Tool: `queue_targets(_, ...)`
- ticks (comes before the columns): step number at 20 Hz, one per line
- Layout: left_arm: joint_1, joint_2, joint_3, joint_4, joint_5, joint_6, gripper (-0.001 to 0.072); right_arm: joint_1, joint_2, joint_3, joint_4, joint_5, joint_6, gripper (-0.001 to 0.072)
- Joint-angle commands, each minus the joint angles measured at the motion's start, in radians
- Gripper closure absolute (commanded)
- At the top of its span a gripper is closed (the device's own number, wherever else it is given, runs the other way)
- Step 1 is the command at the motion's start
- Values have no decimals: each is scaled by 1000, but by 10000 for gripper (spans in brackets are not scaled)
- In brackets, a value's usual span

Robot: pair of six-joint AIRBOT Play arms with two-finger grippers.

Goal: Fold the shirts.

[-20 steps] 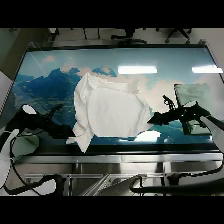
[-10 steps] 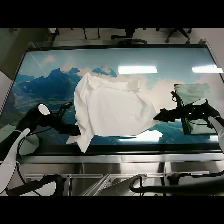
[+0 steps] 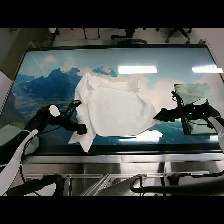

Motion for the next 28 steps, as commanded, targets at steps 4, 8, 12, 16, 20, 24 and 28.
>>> queue_targets(4,-52,-1,0,135,8,-67,650,-1,1,1,1,0,1,690)
queue_targets(8,-52,0,80,134,-85,-66,688,-1,3,7,11,8,2,691)
queue_targets(12,-52,0,323,131,-291,-71,689,-3,53,97,192,104,-13,691)
queue_targets(16,6,63,681,57,-394,-153,690,-18,216,375,449,159,-37,691)
queue_targets(20,190,224,1071,-239,-309,-242,689,-97,378,739,479,27,-37,691)
queue_targets(24,326,380,1271,-292,-171,-240,690,-157,504,895,449,-133,-71,691)
queue_targets(28,413,494,1141,-284,-118,-225,689,-163,526,895,442,-121,-88,692)
